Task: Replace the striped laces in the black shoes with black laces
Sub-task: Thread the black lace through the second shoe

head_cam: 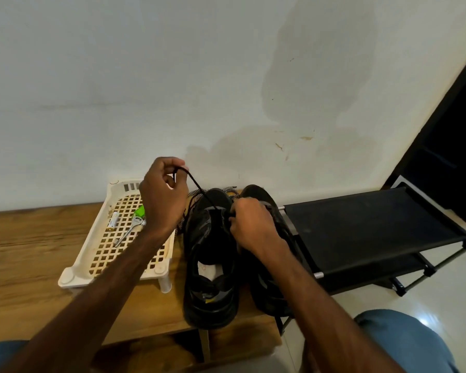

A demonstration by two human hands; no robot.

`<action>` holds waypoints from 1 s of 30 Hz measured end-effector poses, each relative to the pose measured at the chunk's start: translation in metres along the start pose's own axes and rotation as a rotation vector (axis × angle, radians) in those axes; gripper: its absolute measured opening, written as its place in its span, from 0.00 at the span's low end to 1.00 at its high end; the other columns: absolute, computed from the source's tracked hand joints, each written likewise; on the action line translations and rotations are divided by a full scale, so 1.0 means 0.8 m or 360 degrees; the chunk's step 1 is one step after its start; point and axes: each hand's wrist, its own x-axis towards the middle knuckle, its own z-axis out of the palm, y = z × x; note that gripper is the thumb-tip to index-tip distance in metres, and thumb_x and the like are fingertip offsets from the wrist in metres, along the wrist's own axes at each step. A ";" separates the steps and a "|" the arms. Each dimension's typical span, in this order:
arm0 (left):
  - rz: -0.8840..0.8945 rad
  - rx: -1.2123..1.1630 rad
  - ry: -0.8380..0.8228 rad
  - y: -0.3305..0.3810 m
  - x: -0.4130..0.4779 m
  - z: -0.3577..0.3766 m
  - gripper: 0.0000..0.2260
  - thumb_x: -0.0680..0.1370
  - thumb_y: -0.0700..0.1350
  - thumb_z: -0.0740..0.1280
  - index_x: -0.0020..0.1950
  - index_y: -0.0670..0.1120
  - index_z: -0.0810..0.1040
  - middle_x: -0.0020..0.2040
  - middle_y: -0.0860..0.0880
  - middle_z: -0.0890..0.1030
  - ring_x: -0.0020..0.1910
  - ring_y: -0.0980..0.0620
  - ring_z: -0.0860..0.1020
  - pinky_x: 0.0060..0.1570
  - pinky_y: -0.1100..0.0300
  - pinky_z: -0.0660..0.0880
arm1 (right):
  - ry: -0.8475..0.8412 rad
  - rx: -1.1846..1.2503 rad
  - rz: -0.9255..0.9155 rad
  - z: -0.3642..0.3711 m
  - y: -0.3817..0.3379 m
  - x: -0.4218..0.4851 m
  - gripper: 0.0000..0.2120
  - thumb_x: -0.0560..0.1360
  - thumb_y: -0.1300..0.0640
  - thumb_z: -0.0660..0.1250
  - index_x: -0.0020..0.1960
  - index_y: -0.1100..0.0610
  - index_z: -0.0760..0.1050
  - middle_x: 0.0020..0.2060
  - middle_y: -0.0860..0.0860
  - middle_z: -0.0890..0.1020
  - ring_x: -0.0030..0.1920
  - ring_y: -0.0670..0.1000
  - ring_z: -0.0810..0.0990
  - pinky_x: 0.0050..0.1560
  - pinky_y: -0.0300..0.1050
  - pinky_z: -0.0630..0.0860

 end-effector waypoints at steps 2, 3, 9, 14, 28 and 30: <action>0.0029 0.0014 0.0035 0.003 0.004 -0.003 0.04 0.79 0.44 0.70 0.53 0.48 0.82 0.46 0.56 0.84 0.39 0.60 0.81 0.37 0.70 0.74 | 0.0027 0.0035 0.0037 0.005 0.000 0.006 0.05 0.79 0.62 0.69 0.50 0.60 0.84 0.45 0.56 0.83 0.48 0.59 0.83 0.47 0.48 0.79; 0.0009 0.0020 0.0045 0.003 0.006 -0.004 0.04 0.79 0.47 0.70 0.52 0.49 0.82 0.45 0.57 0.85 0.39 0.60 0.81 0.37 0.70 0.74 | 0.0089 0.0156 0.0055 0.002 0.003 0.009 0.06 0.79 0.63 0.68 0.49 0.59 0.85 0.45 0.55 0.84 0.47 0.57 0.83 0.48 0.47 0.80; -0.0251 0.0194 -0.0343 -0.023 0.004 -0.004 0.05 0.79 0.47 0.71 0.49 0.49 0.85 0.43 0.55 0.85 0.39 0.55 0.84 0.46 0.58 0.80 | 0.0428 0.1428 -0.0041 -0.058 0.017 0.004 0.07 0.82 0.58 0.67 0.51 0.55 0.84 0.53 0.47 0.87 0.58 0.43 0.82 0.66 0.46 0.75; -0.0401 0.0281 -0.0563 -0.031 -0.008 0.004 0.04 0.79 0.44 0.71 0.45 0.49 0.84 0.40 0.50 0.86 0.27 0.59 0.82 0.27 0.72 0.72 | 0.0194 0.3131 0.0055 -0.089 0.029 -0.012 0.05 0.82 0.58 0.65 0.55 0.58 0.78 0.51 0.58 0.87 0.45 0.53 0.86 0.43 0.45 0.82; -0.0184 -0.0077 -0.0488 0.010 -0.005 0.000 0.03 0.79 0.42 0.72 0.51 0.47 0.84 0.46 0.51 0.86 0.38 0.53 0.86 0.39 0.60 0.82 | 0.0380 0.1103 0.0013 -0.039 0.017 0.003 0.05 0.79 0.57 0.72 0.50 0.56 0.87 0.45 0.47 0.88 0.48 0.44 0.86 0.58 0.45 0.82; -0.0146 0.0265 -0.0566 -0.004 -0.006 0.001 0.03 0.77 0.44 0.73 0.49 0.49 0.85 0.44 0.54 0.85 0.40 0.58 0.84 0.45 0.61 0.81 | 0.0580 0.1823 -0.0048 -0.065 0.019 0.004 0.05 0.78 0.61 0.72 0.47 0.59 0.87 0.48 0.47 0.88 0.53 0.43 0.86 0.52 0.39 0.81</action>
